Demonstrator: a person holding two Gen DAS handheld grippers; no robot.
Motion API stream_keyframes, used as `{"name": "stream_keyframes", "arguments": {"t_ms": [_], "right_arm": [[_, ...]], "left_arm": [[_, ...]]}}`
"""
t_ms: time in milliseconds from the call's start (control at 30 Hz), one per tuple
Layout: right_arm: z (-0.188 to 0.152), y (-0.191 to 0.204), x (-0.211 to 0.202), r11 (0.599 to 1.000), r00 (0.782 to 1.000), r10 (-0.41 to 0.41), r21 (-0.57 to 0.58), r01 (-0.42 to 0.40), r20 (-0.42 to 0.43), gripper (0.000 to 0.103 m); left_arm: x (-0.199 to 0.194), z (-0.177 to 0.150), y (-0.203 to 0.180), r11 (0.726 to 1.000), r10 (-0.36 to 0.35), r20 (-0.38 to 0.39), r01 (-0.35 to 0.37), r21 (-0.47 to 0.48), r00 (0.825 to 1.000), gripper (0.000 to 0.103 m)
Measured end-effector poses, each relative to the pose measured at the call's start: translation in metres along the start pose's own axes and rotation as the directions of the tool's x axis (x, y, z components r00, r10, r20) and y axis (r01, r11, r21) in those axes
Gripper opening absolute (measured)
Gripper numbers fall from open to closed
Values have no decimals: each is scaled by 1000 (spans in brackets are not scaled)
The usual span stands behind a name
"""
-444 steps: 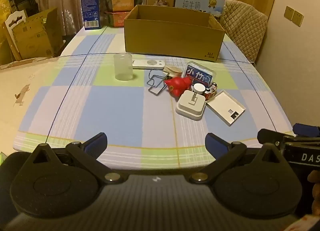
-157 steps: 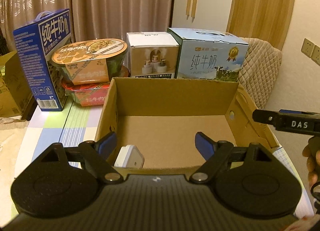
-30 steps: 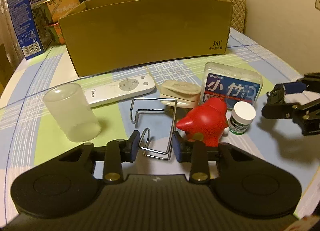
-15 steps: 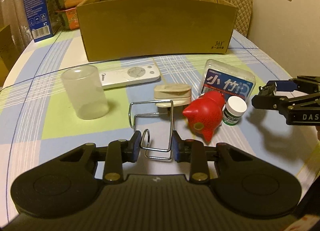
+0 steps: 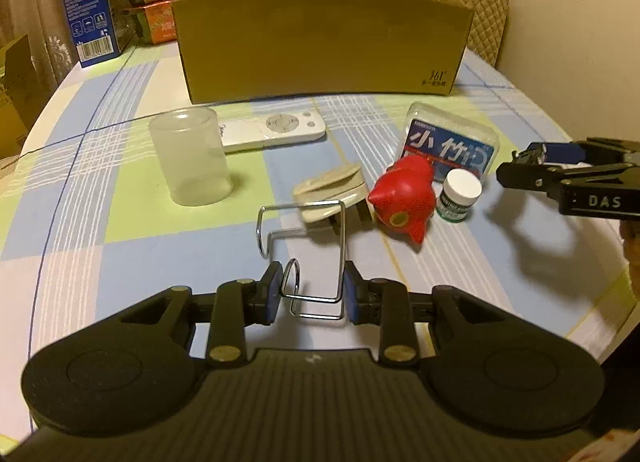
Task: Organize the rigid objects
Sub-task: 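Lift and carry the wire holder and toy car with both grippers over the box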
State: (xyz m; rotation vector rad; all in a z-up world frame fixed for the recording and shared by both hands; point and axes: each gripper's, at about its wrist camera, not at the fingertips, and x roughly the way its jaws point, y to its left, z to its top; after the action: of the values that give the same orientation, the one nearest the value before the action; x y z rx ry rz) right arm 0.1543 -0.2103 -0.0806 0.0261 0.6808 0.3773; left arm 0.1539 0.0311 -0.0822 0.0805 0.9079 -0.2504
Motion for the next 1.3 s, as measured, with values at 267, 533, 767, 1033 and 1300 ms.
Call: {"name": "stream_keyframes", "arguments": {"t_ms": [267, 533, 767, 1033, 1300], "right_arm": [[2, 3, -4, 1000, 1000, 5, 9, -5, 9, 64], [4, 2, -5, 1000, 1000, 5, 31, -5, 14, 64], [7, 2, -7, 999, 1000, 14, 42, -15, 27, 64], [11, 1, -13, 998, 998, 24, 59, -27, 55, 64], [16, -4, -19, 996, 997, 30, 80, -36, 78, 64]], "left_arm": [[-4, 0, -3, 1000, -23, 11, 23, 1, 1000, 26], [-14, 5, -2, 999, -45, 19, 45, -16, 999, 26], [-22, 12, -5, 999, -41, 2, 41, 30, 999, 26], [-27, 43, -16, 982, -21, -32, 26, 185, 999, 4], [-26, 52, -12, 967, -10, -86, 32, 252, 996, 2]]}}
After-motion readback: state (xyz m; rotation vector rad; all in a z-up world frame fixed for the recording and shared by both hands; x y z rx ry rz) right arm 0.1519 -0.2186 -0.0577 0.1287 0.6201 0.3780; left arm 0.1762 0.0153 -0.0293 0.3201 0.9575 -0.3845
